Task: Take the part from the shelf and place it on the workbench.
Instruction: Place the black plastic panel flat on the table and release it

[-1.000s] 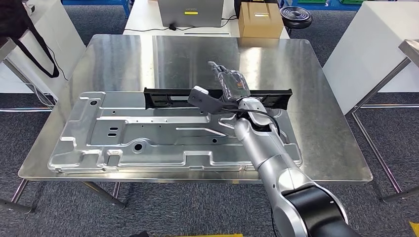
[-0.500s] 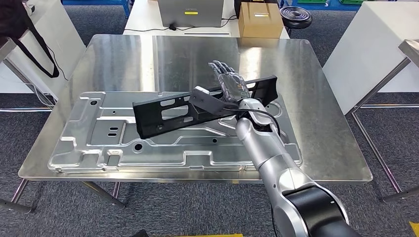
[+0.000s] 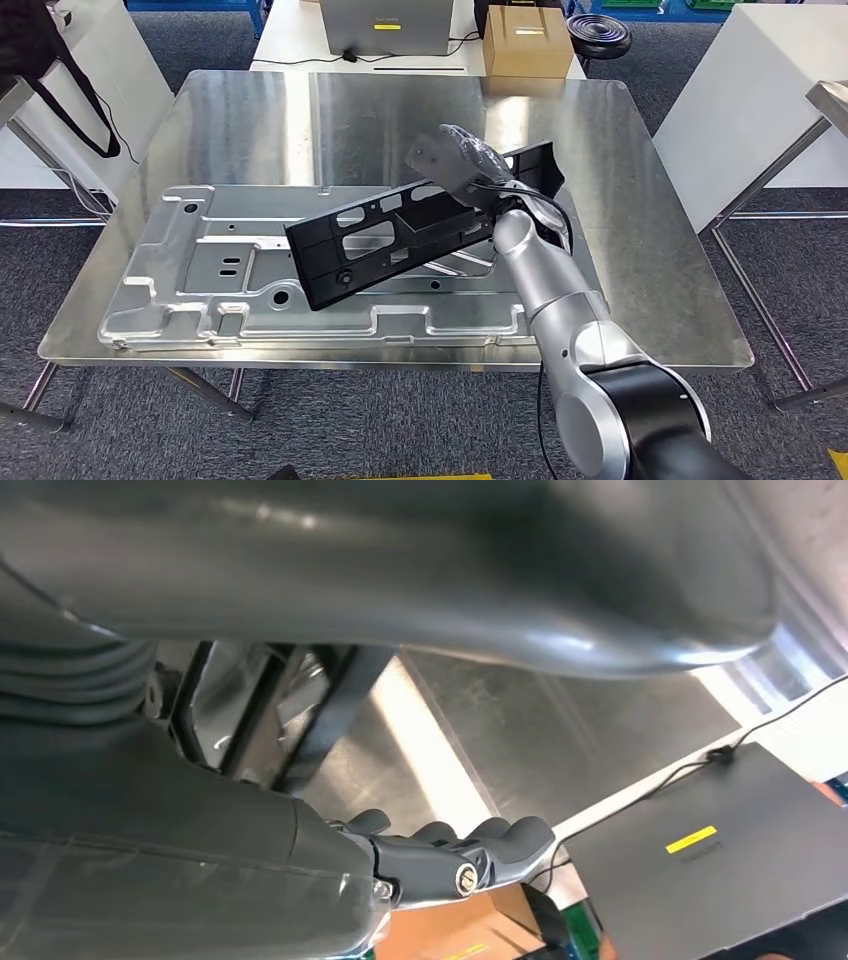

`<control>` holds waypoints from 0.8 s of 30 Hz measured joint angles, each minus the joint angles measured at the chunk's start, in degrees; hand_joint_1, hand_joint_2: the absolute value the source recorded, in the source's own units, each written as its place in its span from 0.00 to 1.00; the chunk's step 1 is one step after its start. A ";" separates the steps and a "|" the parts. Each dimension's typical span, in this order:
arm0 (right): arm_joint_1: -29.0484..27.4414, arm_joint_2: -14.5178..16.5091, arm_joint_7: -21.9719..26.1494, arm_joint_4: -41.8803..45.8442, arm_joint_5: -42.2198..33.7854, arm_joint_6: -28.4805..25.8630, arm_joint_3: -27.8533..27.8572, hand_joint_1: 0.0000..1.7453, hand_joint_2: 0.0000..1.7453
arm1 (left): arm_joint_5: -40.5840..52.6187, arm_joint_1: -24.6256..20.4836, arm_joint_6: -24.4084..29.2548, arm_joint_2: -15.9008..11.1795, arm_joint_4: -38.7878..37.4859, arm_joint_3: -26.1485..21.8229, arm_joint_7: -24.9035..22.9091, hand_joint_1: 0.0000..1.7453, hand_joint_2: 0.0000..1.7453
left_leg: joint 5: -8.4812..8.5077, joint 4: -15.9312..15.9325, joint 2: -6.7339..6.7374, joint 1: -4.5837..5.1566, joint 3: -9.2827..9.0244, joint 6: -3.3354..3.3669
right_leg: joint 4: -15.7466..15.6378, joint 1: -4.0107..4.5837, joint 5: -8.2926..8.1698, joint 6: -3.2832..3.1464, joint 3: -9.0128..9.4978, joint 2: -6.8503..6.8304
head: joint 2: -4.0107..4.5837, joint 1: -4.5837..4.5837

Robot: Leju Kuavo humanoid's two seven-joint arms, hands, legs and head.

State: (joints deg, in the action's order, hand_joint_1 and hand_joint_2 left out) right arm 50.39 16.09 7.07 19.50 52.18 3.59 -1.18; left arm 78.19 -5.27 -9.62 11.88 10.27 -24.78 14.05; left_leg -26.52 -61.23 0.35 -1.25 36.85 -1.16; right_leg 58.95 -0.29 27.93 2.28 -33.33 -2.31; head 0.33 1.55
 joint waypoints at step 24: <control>-0.30 -1.14 0.45 -1.23 7.15 -12.48 -1.32 0.00 0.00 | -1.27 0.16 0.87 -0.10 0.00 -0.38 -0.63 0.00 0.00 | 0.00 0.00 0.02 0.00 0.01 0.00 | 0.01 0.00 0.00 0.00 -0.03 0.01 | 0.00 0.00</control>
State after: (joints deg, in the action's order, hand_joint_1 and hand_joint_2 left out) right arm 50.09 14.95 7.52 18.27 59.34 -8.89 -2.50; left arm 76.91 -5.12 -8.74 11.78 10.27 -25.16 13.43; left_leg -26.52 -61.23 0.37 -1.25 36.86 -1.16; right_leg 58.96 -0.29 27.93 2.28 -33.36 -2.31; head 0.33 1.55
